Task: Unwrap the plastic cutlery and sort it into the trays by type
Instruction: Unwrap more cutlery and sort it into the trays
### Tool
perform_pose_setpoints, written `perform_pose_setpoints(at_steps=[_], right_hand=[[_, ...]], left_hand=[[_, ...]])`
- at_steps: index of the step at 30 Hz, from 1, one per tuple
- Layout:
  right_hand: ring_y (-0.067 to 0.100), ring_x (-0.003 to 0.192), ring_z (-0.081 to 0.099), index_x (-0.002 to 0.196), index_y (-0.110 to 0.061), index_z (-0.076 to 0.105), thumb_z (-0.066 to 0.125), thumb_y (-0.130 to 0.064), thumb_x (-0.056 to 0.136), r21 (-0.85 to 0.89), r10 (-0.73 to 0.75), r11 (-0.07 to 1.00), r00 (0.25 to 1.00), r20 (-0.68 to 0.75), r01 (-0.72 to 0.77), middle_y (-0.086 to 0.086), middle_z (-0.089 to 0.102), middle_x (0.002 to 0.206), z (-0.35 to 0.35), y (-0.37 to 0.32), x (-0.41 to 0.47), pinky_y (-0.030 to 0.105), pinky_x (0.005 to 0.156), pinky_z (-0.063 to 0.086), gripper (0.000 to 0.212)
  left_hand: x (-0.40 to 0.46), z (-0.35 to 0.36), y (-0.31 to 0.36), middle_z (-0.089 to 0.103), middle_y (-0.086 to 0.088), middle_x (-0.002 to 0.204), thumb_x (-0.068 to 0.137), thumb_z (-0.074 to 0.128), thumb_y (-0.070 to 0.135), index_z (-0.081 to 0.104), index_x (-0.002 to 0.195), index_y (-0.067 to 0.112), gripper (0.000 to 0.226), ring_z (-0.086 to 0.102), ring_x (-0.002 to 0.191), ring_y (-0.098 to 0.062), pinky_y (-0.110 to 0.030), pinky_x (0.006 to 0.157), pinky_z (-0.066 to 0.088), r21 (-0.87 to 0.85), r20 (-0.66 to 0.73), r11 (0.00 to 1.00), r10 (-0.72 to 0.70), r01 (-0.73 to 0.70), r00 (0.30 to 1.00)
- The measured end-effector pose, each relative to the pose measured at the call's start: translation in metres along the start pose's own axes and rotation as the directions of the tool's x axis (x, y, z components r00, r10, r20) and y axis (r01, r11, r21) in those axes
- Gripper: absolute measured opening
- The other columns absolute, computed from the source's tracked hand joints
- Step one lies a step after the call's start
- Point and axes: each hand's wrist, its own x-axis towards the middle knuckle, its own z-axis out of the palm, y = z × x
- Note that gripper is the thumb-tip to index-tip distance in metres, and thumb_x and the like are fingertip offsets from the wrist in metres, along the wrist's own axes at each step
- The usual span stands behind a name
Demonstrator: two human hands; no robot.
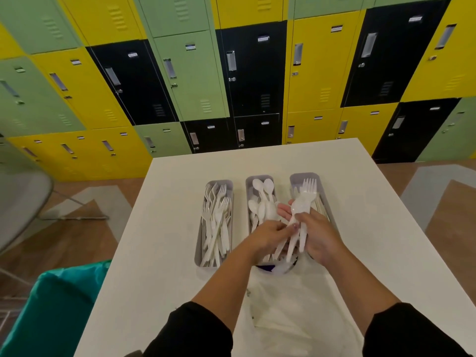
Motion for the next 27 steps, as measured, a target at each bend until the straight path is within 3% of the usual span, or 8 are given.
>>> perform_pose_setpoints(at_steps=[3,5,8,12,15,20,24,27], right_hand=[[0.017,0.110,0.061,0.115,-0.011,0.060,0.032,-0.006,0.098,-0.066,-0.003,0.998,1.000,-0.012,0.002,0.003,0.069,0.112,0.008,0.003,-0.001,0.036,0.085,0.051,0.033],[0.021,0.104,0.064,0.103,-0.012,0.065,0.036,-0.012,0.099,-0.086,-0.014,0.996,0.999,-0.045,0.010,0.006,0.071,0.108,0.011,0.005,-0.003,0.037,0.088,0.050,0.030],[0.023,0.093,0.069,0.098,-0.013,0.067,0.041,-0.014,0.098,-0.070,-0.040,0.997,0.994,-0.101,0.033,0.006,0.074,0.093,0.019,0.009,-0.004,0.039,0.084,0.053,0.026],[0.026,0.100,0.067,0.112,-0.008,0.065,0.038,-0.012,0.099,-0.233,-0.044,0.972,0.999,-0.028,0.036,0.010,0.071,0.107,0.032,0.020,-0.003,0.042,0.088,0.053,0.030],[0.025,0.101,0.067,0.109,-0.012,0.067,0.040,-0.012,0.099,-0.284,-0.060,0.957,0.998,-0.031,0.049,0.010,0.071,0.107,0.041,0.027,-0.001,0.043,0.091,0.052,0.029],[0.024,0.080,0.068,0.102,-0.007,0.064,0.044,-0.005,0.096,-0.223,-0.088,0.973,0.989,-0.119,0.059,0.015,0.070,0.093,0.047,0.033,0.008,0.039,0.073,0.057,0.021],[0.021,0.070,0.063,0.096,-0.005,0.062,0.043,-0.002,0.095,-0.194,-0.092,0.979,0.986,-0.142,0.064,0.014,0.066,0.084,0.049,0.035,0.010,0.030,0.057,0.054,0.019],[0.021,0.073,0.062,0.102,-0.009,0.061,0.042,-0.010,0.097,-0.306,-0.122,0.951,0.967,-0.225,0.049,0.009,0.066,0.084,0.049,0.036,0.012,0.030,0.057,0.051,0.019]], left_hand=[[0.001,0.001,-0.008,0.066,-0.011,0.072,0.094,0.053,0.021,0.067,0.087,0.004,0.023,0.062,0.062,-0.018,-0.029,0.063,0.051,0.038,-0.107,0.996,0.080,-0.076,0.991],[0.004,0.000,-0.013,0.062,-0.006,0.068,0.094,0.054,0.014,0.067,0.086,0.003,0.019,0.059,0.056,-0.012,-0.023,0.057,0.049,-0.080,-0.250,0.989,0.100,-0.123,0.963],[0.004,-0.006,-0.017,0.066,-0.012,0.076,0.093,0.055,0.011,0.069,0.095,-0.002,0.019,0.063,0.068,-0.021,-0.032,0.067,0.057,-0.190,-0.339,0.965,0.106,-0.178,0.935],[0.000,-0.014,-0.023,0.068,-0.007,0.076,0.092,0.057,0.011,0.070,0.097,0.002,0.017,0.065,0.067,-0.017,-0.021,0.060,0.055,-0.196,-0.373,0.957,0.128,-0.213,0.919],[-0.001,-0.019,-0.027,0.069,-0.009,0.078,0.094,0.053,0.017,0.070,0.092,0.005,0.021,0.066,0.072,-0.021,-0.028,0.067,0.056,-0.188,-0.375,0.959,0.129,-0.212,0.918],[0.000,-0.025,-0.033,0.067,-0.008,0.078,0.099,0.042,0.013,0.067,0.094,0.004,0.027,0.062,0.068,-0.016,-0.023,0.065,0.056,-0.189,-0.420,0.959,0.114,-0.209,0.900],[0.000,-0.032,-0.040,0.061,-0.002,0.066,0.096,0.048,0.009,0.068,0.085,0.005,0.023,0.055,0.058,-0.007,-0.016,0.060,0.052,-0.174,-0.429,0.955,0.145,-0.239,0.892],[0.003,-0.029,-0.041,0.061,-0.002,0.069,0.095,0.050,0.009,0.070,0.089,0.007,0.021,0.057,0.054,-0.002,-0.017,0.062,0.054,-0.205,-0.377,0.957,0.117,-0.206,0.919]])
